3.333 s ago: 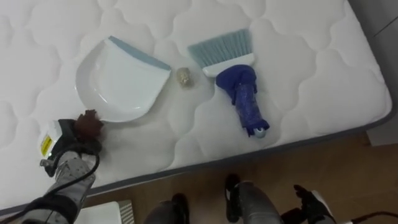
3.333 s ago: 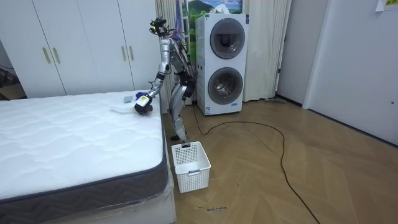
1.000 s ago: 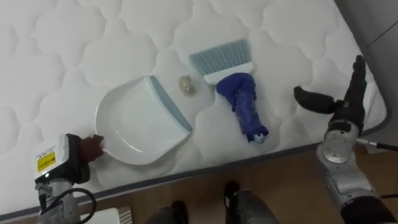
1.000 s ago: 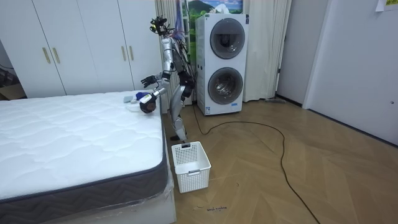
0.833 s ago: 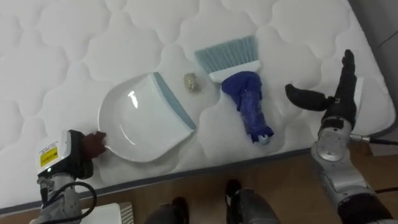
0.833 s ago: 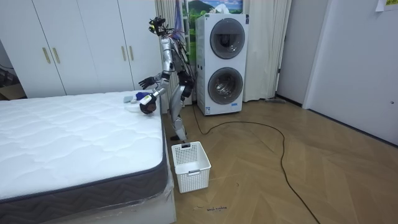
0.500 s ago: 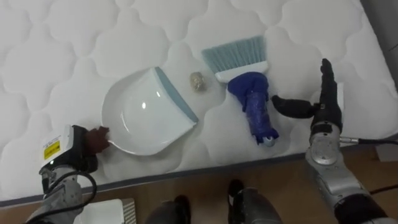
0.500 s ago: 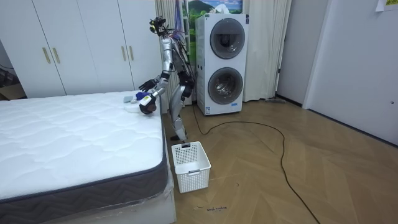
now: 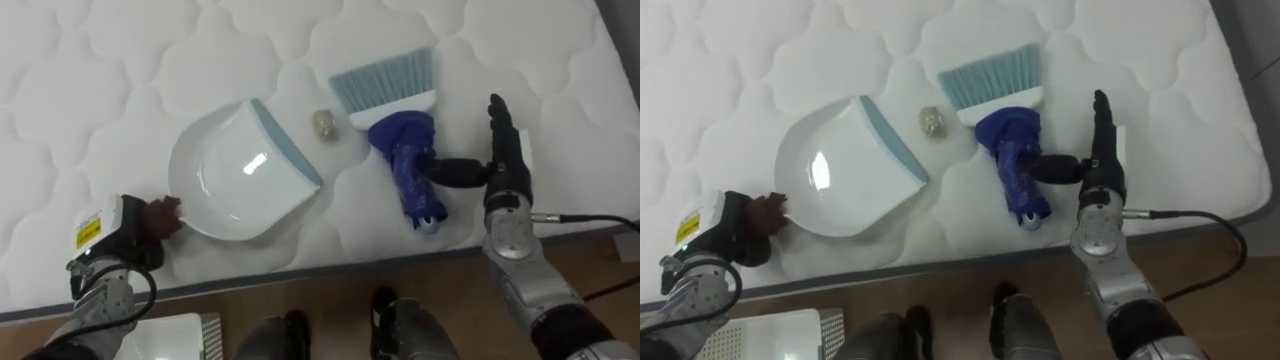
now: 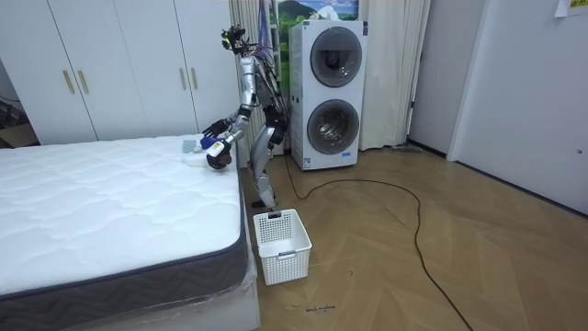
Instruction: Clean bed
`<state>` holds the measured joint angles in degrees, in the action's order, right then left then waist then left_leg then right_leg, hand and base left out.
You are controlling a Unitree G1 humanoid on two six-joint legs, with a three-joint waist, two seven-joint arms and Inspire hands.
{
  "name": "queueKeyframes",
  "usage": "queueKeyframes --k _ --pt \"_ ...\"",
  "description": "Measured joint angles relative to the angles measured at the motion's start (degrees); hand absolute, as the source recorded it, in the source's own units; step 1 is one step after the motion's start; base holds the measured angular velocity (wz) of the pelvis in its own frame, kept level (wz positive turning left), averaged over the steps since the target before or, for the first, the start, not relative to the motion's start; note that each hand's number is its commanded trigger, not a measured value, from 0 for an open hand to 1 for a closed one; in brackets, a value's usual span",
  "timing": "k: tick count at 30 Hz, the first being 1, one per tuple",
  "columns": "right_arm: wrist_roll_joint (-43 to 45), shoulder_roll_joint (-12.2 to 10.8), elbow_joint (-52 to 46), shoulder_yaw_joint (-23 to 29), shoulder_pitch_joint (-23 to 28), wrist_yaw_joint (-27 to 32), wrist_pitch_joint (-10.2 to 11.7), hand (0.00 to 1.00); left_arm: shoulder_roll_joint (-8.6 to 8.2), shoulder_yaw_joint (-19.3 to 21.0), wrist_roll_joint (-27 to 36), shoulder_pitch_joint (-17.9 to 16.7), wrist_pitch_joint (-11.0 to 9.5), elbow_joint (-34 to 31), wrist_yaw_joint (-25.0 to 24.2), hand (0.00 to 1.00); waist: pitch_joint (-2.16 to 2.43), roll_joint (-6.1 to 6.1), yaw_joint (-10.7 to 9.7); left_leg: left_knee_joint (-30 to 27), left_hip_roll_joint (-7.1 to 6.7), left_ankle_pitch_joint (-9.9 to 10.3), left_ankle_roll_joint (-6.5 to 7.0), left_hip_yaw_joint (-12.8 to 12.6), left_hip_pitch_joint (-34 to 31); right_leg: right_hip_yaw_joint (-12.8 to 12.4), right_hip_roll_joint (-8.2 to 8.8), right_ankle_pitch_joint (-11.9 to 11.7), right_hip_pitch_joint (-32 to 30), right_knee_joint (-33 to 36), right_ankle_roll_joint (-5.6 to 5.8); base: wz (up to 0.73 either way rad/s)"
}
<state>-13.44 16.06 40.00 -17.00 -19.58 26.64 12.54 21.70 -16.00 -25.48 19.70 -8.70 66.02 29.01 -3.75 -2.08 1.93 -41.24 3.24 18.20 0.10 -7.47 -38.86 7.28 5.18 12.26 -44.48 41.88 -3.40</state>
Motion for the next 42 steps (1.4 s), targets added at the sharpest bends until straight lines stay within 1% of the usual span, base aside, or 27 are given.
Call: queueKeyframes --k 5,9,12,18,22,25,29,33,42 --pt "0.0 0.0 -0.5 0.1 -0.1 -0.4 0.0 0.0 -0.01 0.0 -0.1 -0.1 0.0 -0.3 -0.3 1.0 0.06 -0.2 0.0 -0.2 -0.02 0.0 0.04 0.0 0.0 0.1 0.12 0.0 0.0 0.1 0.01 0.0" --pt "0.0 0.0 -4.1 0.2 -0.1 -0.6 0.0 0.0 -0.04 0.0 -0.6 -0.1 0.1 -0.7 -0.5 1.0 0.16 -0.76 0.1 -0.2 0.01 0.0 0.03 0.0 0.0 -0.5 -0.05 0.0 0.0 0.2 0.0 0.0" --pt "0.1 -0.1 -6.4 0.2 -0.3 -0.7 0.1 0.0 -0.05 0.0 -1.1 -0.2 0.1 -0.9 -0.5 1.0 0.23 -0.92 0.1 -0.1 0.04 0.0 0.01 0.0 0.1 -0.5 -0.1 0.0 0.0 0.3 -0.01 0.0" --pt "0.2 -0.7 -7.1 0.0 -0.7 -1.8 0.5 0.0 -0.07 0.0 -1.3 -0.6 0.1 -1.0 -0.4 1.0 0.23 -0.95 0.0 -0.1 0.02 0.0 0.03 0.0 0.4 -0.4 -0.03 0.0 0.4 0.1 0.04 0.0" --pt "-0.2 -0.8 -7.1 -1.5 -0.8 -1.8 0.6 0.0 -0.09 0.0 -1.3 -0.8 0.1 -0.9 -0.4 1.0 0.24 -0.95 0.0 0.0 0.0 0.0 0.03 0.0 0.5 -0.3 -0.03 0.0 0.5 0.1 0.03 0.0" --pt "-1.6 -0.8 -7.0 -1.9 -0.8 -1.9 0.6 0.0 -0.31 -0.2 -1.3 -0.9 0.6 -0.9 -0.4 1.0 0.24 -0.96 0.0 0.0 -0.04 0.0 0.03 0.1 0.5 -0.3 0.03 0.0 0.6 0.0 0.03 0.0" --pt "-3.4 -0.8 -6.9 -1.9 -0.7 -2.5 0.6 0.0 -0.43 -1.1 -1.3 -1.0 1.1 -0.8 0.7 1.0 0.24 -0.96 -0.2 0.0 -0.06 0.0 0.05 0.1 0.7 0.1 0.52 0.0 1.0 0.0 0.04 0.0" --pt "-4.3 -0.8 -6.9 -1.9 -0.7 -3.2 0.6 0.0 -0.58 -1.2 -1.3 -1.1 1.2 -0.9 1.1 1.0 0.25 -0.96 -0.3 0.1 -0.07 0.0 0.06 0.3 1.0 0.6 0.65 0.0 1.4 -0.2 0.04 0.01" --pt "-4.4 -0.8 -6.9 -2.0 -0.7 -3.5 0.6 0.0 -0.73 -2.4 -1.2 -1.2 1.3 -0.8 3.2 1.0 0.25 -0.96 -0.4 0.1 -0.08 0.0 0.06 0.4 1.1 0.7 0.68 0.0 1.6 -0.3 0.04 0.0"
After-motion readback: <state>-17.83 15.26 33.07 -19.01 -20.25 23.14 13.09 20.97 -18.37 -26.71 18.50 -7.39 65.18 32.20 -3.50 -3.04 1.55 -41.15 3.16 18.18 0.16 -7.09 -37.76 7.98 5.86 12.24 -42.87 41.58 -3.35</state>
